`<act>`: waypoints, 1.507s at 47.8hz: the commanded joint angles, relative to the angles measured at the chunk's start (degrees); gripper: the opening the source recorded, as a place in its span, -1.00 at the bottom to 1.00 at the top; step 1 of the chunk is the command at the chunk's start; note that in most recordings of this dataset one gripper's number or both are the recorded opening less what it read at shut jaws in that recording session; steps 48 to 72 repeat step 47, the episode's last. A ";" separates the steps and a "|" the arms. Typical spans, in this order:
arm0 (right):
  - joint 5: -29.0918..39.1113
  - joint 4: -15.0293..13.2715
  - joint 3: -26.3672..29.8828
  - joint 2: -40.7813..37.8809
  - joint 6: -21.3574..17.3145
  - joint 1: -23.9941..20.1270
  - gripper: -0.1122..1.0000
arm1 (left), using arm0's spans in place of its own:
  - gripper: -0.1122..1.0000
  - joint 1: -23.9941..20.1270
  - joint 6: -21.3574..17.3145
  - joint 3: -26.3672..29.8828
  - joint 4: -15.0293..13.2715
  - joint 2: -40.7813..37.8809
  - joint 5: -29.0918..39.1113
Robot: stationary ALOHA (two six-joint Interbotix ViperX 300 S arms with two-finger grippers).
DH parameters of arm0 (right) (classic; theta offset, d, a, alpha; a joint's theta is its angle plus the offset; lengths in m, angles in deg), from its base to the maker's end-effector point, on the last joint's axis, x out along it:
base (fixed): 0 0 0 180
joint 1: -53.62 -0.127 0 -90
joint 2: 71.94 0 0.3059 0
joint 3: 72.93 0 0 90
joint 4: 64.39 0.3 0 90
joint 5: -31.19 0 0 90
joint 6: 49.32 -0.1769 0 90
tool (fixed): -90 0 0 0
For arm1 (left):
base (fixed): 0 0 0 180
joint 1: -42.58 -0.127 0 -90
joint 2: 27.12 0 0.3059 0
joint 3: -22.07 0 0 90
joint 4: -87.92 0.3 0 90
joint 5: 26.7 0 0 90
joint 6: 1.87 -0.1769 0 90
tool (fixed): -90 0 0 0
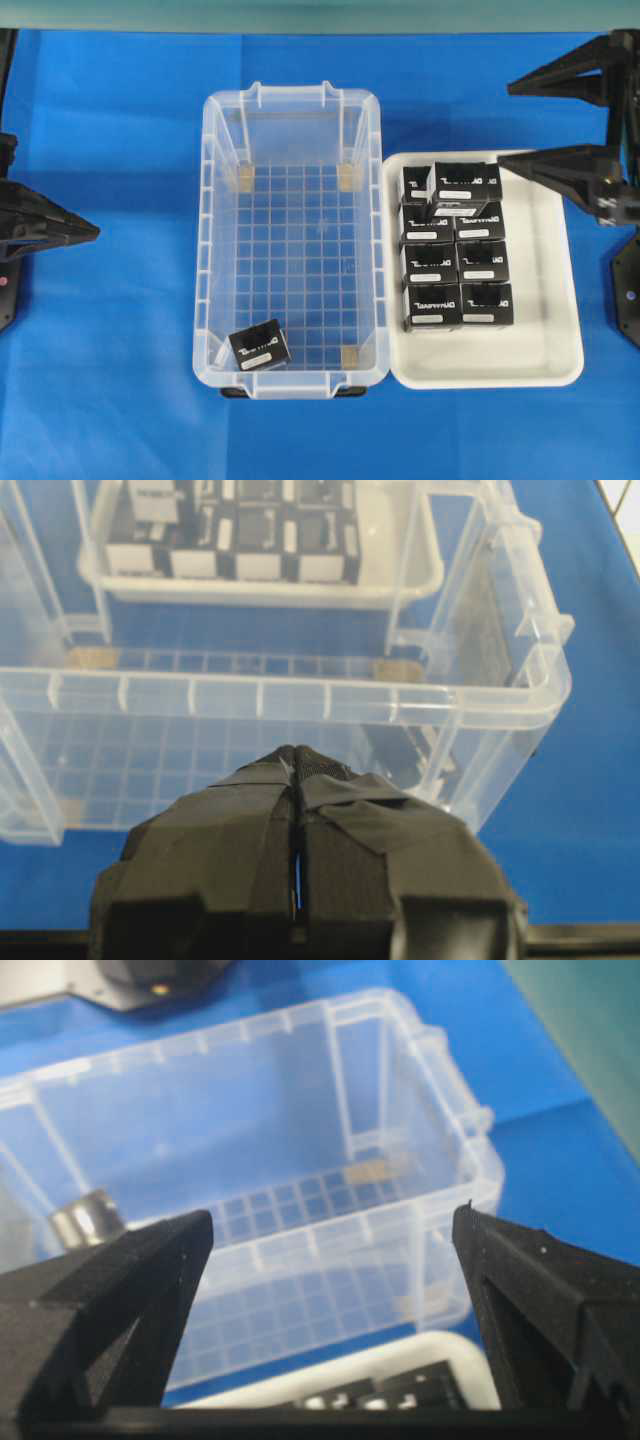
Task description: Pick the box from inside the plastic case
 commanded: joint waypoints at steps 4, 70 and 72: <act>-0.88 0.26 -0.44 1.49 -0.53 -0.79 0.98 | -0.92 -0.09 -0.09 1.49 0.09 -0.35 -0.26; -0.97 0.09 -5.98 10.99 -0.53 -0.97 0.98 | -0.92 0.09 -0.18 1.49 0.18 -0.26 -0.26; -0.97 0.09 -5.98 10.99 -0.53 -0.97 0.98 | -0.92 0.09 -0.18 1.49 0.18 -0.26 -0.26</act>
